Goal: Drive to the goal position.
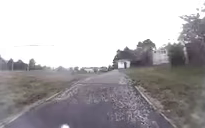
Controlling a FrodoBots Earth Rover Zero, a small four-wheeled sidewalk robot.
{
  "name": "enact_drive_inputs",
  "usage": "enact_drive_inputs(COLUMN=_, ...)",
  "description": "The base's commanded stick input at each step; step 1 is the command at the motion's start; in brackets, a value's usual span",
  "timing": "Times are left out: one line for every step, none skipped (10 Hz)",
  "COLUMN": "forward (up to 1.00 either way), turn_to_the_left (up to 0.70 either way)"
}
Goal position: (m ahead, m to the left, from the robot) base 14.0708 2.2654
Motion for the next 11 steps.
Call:
enact_drive_inputs(forward=0.85, turn_to_the_left=0.0)
enact_drive_inputs(forward=0.85, turn_to_the_left=0.0)
enact_drive_inputs(forward=0.85, turn_to_the_left=0.0)
enact_drive_inputs(forward=0.85, turn_to_the_left=0.0)
enact_drive_inputs(forward=0.85, turn_to_the_left=0.0)
enact_drive_inputs(forward=0.85, turn_to_the_left=0.0)
enact_drive_inputs(forward=0.85, turn_to_the_left=0.0)
enact_drive_inputs(forward=0.85, turn_to_the_left=0.0)
enact_drive_inputs(forward=0.85, turn_to_the_left=0.0)
enact_drive_inputs(forward=0.85, turn_to_the_left=-0.33)
enact_drive_inputs(forward=0.85, turn_to_the_left=-0.19)
